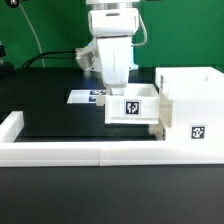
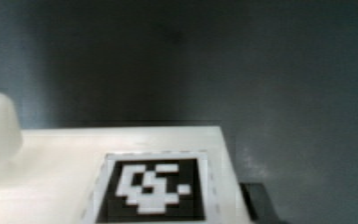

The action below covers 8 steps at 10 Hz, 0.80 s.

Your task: Assemble drawer

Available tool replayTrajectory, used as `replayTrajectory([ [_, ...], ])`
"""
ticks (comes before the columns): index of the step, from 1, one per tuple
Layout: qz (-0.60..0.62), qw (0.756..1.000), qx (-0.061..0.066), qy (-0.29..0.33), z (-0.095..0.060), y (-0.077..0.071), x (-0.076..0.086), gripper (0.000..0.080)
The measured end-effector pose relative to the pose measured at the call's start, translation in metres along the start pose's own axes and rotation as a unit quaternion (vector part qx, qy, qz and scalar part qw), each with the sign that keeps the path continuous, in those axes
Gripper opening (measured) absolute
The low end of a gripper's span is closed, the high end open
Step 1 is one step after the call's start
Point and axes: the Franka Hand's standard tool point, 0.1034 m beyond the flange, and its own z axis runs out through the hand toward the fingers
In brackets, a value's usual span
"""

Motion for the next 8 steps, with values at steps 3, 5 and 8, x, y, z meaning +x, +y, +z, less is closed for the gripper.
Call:
replayTrajectory([
  [3, 0.003, 1.000, 0.001, 0.001, 0.0002, -0.0005, 0.0018, 0.0044],
  [5, 0.003, 1.000, 0.002, 0.001, 0.0003, -0.0007, 0.0016, 0.0044],
  [8, 0.000, 1.000, 0.003, 0.001, 0.0008, 0.0002, 0.0027, 0.0044],
])
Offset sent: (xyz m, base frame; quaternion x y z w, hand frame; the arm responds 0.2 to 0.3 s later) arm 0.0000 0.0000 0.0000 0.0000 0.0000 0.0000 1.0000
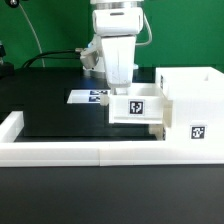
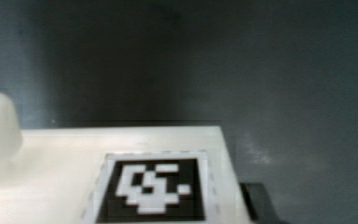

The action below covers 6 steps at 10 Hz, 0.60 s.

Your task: Assemble drawer

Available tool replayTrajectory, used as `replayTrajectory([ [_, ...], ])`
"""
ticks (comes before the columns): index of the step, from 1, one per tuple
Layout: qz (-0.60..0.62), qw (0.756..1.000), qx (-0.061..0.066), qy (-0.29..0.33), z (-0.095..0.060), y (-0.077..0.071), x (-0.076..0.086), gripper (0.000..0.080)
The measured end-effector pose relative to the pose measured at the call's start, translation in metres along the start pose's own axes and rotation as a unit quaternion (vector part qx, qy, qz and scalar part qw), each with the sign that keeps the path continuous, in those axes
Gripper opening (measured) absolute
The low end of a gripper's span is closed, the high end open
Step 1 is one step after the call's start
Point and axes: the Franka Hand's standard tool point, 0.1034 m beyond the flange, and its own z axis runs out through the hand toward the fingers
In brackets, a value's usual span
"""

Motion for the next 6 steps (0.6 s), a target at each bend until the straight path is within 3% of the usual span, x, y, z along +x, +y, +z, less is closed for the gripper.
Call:
replayTrajectory([
  [3, -0.015, 1.000, 0.000, 0.001, 0.0022, 0.0102, 0.0033, 0.0044],
  [6, -0.022, 1.000, -0.002, 0.000, 0.0023, 0.0106, 0.0034, 0.0044],
])
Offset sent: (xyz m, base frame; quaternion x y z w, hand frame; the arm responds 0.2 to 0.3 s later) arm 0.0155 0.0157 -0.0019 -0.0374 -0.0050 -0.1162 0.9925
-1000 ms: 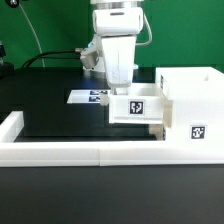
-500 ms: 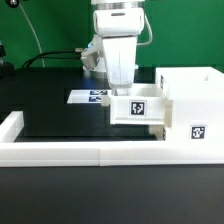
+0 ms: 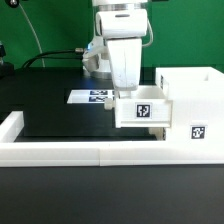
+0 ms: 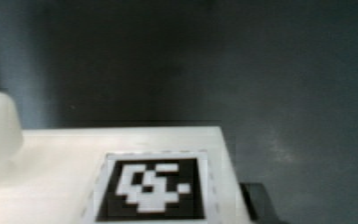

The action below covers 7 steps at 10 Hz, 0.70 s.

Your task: Assemble drawer

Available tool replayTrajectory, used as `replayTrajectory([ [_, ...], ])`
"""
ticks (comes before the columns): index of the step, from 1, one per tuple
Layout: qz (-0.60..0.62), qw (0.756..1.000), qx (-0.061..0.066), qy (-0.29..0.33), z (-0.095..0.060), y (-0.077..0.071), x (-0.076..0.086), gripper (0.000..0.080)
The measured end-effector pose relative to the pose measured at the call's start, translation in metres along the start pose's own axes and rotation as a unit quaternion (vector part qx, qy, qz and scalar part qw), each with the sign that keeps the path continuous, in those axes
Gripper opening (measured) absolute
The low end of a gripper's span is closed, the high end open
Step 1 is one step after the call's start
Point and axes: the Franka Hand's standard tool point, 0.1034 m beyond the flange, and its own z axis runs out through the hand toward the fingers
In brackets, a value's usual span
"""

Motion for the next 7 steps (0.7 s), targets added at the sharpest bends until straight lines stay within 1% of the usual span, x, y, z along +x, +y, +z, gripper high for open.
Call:
replayTrajectory([
  [7, 0.007, 1.000, 0.001, -0.003, 0.0003, -0.0004, 0.0064, 0.0044],
])
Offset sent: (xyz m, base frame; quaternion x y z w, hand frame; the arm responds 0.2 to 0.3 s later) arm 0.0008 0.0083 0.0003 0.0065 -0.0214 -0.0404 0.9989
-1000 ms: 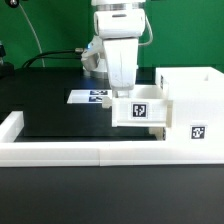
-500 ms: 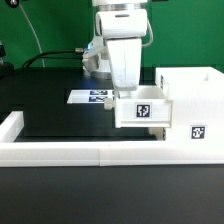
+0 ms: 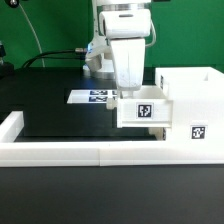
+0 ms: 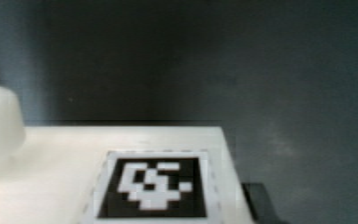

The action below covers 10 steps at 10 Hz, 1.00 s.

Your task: Assemble drawer

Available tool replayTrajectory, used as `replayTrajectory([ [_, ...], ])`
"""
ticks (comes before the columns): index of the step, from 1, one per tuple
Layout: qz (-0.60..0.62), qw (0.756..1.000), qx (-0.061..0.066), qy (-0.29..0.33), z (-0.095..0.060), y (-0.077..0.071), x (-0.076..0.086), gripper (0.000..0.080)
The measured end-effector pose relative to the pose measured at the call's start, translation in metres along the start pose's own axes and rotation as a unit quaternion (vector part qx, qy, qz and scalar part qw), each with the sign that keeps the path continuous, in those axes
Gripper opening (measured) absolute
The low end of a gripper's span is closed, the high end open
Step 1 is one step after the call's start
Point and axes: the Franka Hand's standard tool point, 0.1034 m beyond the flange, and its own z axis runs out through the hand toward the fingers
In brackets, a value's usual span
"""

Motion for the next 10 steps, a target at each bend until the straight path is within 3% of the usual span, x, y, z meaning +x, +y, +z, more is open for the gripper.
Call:
replayTrajectory([
  [2, 0.004, 1.000, -0.005, 0.001, 0.0004, -0.0003, -0.0011, 0.0044],
  [10, -0.021, 1.000, -0.006, -0.005, 0.0004, -0.0008, -0.0039, 0.0044],
])
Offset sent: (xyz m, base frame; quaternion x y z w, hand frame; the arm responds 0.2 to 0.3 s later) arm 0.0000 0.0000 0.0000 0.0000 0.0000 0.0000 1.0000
